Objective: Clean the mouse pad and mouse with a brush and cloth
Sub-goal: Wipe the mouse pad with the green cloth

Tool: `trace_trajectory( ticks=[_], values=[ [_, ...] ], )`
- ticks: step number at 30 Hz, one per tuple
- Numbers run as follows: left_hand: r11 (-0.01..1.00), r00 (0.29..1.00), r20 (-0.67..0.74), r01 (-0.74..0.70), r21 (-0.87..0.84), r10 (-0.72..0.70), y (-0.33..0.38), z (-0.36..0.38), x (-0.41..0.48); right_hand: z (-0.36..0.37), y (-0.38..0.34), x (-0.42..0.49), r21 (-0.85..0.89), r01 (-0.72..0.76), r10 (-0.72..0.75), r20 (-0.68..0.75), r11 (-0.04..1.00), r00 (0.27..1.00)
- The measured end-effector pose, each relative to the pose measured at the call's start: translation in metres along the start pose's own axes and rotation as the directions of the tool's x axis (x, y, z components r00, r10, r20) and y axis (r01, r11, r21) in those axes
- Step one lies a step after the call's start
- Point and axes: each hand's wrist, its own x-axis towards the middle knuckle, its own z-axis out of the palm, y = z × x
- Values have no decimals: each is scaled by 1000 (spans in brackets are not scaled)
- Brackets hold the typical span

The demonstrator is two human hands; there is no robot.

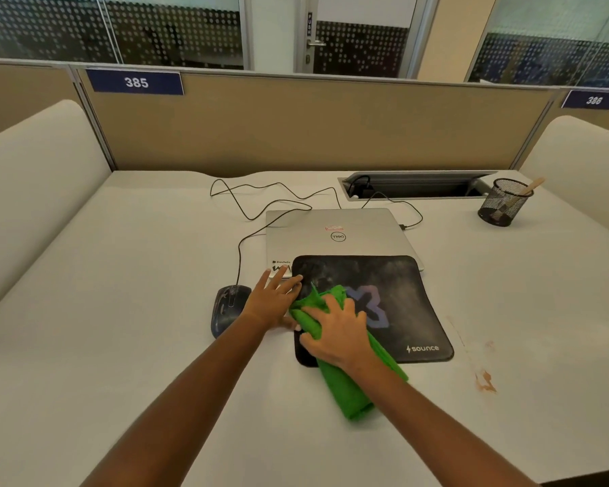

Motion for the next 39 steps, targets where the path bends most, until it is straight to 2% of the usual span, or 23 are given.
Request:
trace_trajectory(
  ticks=[2, 6, 8, 15, 22, 27, 33, 39],
  values=[
    [1000, 1000, 3, -2, -7, 2, -1, 0, 0, -10, 16, 5, -3, -19, 19, 9, 1000, 1000],
    [1000, 1000, 9, -8, -14, 8, -1, 1, 0, -21, 54, 14, 27, -237, 237, 21, 971, 971],
    [1000, 1000, 15, -15, -18, 16, -1, 1, 0, -18, 57, 14, 38, -261, 260, 32, 964, 965],
    [999, 999, -19, -31, -23, 31, 5, -9, 0, -18, 46, -6, 27, -172, 171, 39, 985, 984],
    [999, 991, 121, -47, -17, 49, 11, -13, 2, -8, 30, -45, 32, -77, 76, 16, 997, 997],
    [998, 991, 130, -25, -66, 34, 9, -9, 0, -9, 26, -39, 51, -108, 107, 10, 993, 994],
    [999, 988, 149, -33, -11, 34, 13, -11, 2, -23, 19, 8, 77, -164, 166, -12, 983, 986],
    [998, 991, 133, -19, -55, 26, 9, -7, -3, -21, 18, 4, 48, -123, 124, -2, 991, 992]
  ],
)
